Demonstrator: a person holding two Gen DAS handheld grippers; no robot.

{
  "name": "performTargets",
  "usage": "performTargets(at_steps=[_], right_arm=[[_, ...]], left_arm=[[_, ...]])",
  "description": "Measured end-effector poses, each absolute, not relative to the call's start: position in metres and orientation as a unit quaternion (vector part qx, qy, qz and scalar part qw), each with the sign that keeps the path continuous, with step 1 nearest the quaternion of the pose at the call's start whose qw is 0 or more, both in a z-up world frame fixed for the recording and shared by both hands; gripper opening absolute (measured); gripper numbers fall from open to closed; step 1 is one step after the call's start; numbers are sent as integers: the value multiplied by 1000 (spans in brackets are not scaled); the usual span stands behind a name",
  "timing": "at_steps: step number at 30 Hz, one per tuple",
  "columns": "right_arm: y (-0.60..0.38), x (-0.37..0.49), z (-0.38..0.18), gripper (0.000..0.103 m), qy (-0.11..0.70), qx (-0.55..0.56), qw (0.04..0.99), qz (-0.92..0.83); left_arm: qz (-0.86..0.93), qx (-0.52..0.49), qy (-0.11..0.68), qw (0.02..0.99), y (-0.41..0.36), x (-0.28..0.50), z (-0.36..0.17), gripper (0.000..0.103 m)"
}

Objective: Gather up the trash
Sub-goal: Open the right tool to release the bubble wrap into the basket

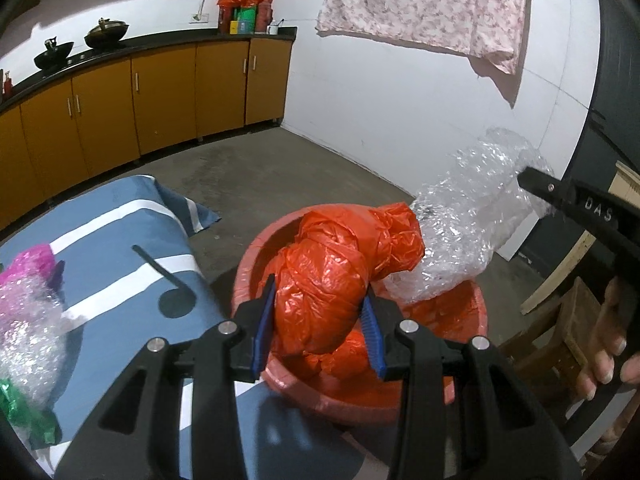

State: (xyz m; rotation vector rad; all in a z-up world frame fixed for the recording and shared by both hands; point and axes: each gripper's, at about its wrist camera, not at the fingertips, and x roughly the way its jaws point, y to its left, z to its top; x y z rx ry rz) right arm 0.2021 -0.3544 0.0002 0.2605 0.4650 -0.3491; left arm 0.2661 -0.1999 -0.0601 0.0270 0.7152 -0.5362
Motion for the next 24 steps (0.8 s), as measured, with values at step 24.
performTargets(at_steps=[24], right_arm=[[-367, 204, -22, 41, 270, 145, 947, -100]], left_arm=[[-250, 10, 371, 894, -203, 286, -83, 66]])
